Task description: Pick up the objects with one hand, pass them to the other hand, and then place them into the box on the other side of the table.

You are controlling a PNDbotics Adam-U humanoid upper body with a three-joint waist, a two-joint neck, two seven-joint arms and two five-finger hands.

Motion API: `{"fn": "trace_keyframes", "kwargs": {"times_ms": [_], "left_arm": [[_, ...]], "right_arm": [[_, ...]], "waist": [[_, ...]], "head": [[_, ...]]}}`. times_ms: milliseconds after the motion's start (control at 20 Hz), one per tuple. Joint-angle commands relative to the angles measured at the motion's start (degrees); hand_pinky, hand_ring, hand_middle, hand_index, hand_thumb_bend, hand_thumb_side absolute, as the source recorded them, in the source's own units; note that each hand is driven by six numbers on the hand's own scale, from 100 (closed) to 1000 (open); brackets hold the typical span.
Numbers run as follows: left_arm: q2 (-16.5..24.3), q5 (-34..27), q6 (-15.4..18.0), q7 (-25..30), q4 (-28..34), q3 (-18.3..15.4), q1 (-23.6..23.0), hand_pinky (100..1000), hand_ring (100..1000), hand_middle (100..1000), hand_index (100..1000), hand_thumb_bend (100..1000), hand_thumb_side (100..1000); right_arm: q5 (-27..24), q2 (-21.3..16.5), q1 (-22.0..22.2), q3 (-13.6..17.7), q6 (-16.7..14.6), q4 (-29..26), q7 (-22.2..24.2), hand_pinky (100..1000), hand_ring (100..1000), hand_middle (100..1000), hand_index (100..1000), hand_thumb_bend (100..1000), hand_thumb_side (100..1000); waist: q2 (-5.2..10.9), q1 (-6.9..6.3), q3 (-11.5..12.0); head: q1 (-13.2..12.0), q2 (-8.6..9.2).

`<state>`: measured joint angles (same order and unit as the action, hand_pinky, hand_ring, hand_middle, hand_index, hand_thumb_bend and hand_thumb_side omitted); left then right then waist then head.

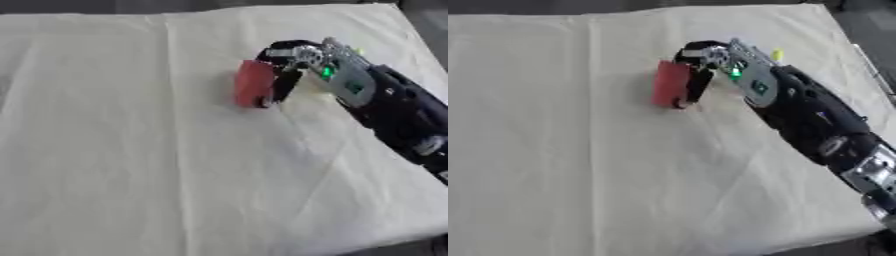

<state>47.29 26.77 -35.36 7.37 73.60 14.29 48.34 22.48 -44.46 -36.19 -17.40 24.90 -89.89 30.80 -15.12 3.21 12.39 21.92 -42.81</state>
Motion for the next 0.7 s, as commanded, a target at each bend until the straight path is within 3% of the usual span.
{"fn": "trace_keyframes", "kwargs": {"times_ms": [50, 200, 450, 700], "left_arm": [[1.89, -0.46, 0.33, -0.33, 1.24, -1.23, 1.15, 845, 766, 715, 754, 367, 204], [1.95, -1.27, 1.07, -0.51, 2.42, -1.31, 1.9, 842, 763, 719, 777, 359, 213], [1.4, -2.73, 4.73, 1.12, 6.81, 0.41, 4.24, 839, 767, 777, 806, 385, 203], [-1.25, -3.26, 7.66, 6.54, 13.59, 4.25, 8.07, 830, 760, 753, 816, 415, 213]], "right_arm": [[-1.81, -2.81, -1.15, 2.89, 2.37, -5.6, -2.44, 766, 569, 380, 531, 363, 100], [-4.61, -2.52, -0.54, 4.2, 5.34, -10.25, -7.06, 726, 545, 376, 529, 351, 100], [-10.56, -0.26, 0.76, 2.87, 8.2, -12.7, -15.72, 674, 527, 369, 525, 301, 100], [-16.36, 2.73, 0.61, 0.8, 6.57, -11.47, -25.37, 672, 522, 364, 523, 277, 100]], "waist": [[1.86, -1.41, -0.21], [2.29, -1.91, -0.42], [2.95, -2.9, -0.16], [3.47, -3.49, 0.64]], "head": [[-0.68, -0.36], [-1.36, -0.3], [-1.52, -0.2], [-1.68, 0.13]]}}
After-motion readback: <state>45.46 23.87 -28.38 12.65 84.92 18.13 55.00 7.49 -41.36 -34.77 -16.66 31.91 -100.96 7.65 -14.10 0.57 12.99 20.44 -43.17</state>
